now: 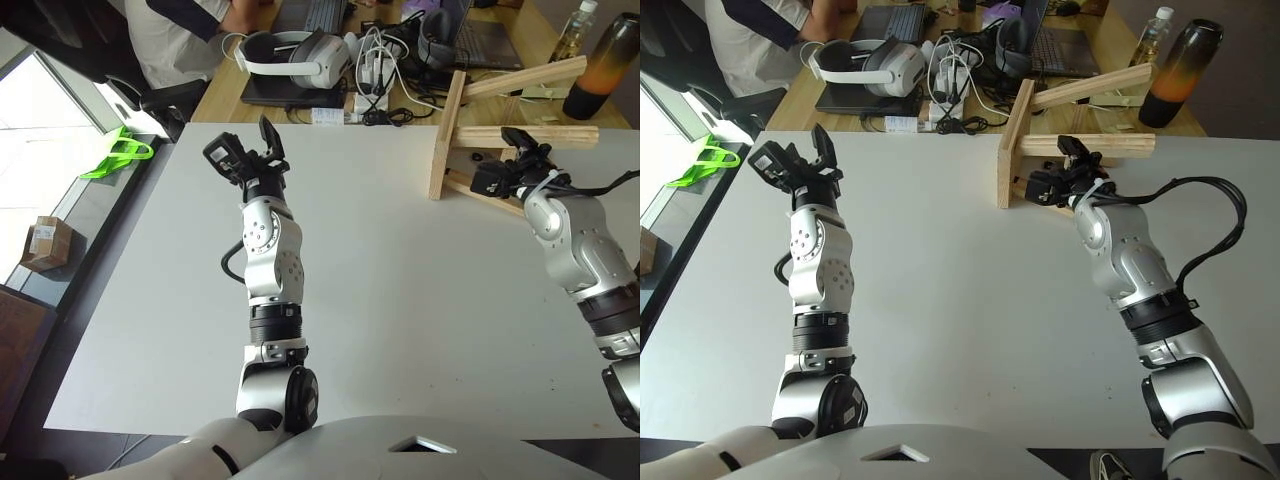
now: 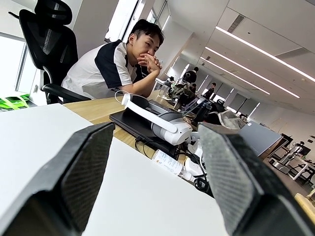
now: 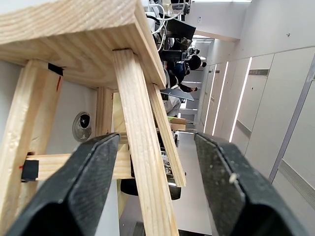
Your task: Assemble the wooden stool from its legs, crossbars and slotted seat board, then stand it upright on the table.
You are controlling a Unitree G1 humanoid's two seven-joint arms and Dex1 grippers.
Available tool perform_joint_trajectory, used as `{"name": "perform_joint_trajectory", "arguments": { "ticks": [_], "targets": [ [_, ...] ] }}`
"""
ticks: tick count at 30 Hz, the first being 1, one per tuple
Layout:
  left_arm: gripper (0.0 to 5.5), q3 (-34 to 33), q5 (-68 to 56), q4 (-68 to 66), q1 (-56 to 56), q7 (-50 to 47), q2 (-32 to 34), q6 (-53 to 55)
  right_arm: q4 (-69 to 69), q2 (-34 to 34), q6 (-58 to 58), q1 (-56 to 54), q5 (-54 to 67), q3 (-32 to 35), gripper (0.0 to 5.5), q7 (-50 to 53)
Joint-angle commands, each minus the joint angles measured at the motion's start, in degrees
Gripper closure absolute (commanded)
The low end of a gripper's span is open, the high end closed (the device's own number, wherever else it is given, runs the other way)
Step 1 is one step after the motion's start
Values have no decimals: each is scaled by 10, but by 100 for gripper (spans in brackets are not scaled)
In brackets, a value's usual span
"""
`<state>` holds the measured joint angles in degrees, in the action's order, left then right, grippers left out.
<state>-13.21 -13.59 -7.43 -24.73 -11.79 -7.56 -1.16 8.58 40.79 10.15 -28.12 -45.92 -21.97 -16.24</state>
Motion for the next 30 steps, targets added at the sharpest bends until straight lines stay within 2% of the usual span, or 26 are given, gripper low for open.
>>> {"name": "perform_joint_trajectory", "arguments": {
  "ticks": [1, 22, 28, 30],
  "targets": [
    [240, 5, 2, 2, 0, -2, -3, 3, 71, -31, -16, -44, -20, -22, 271, 11],
    [240, 11, 0, 7, -2, -6, -12, 4, 500, -177, -77, -249, -28, -87, 271, 170],
    [240, 11, -2, 5, -4, -5, -14, 3, 550, -198, -92, -274, -8, -76, 390, 239],
    [240, 11, -2, 5, -5, -4, -14, 3, 558, -199, -92, -275, 2, -70, 414, 245]
  ]
}}
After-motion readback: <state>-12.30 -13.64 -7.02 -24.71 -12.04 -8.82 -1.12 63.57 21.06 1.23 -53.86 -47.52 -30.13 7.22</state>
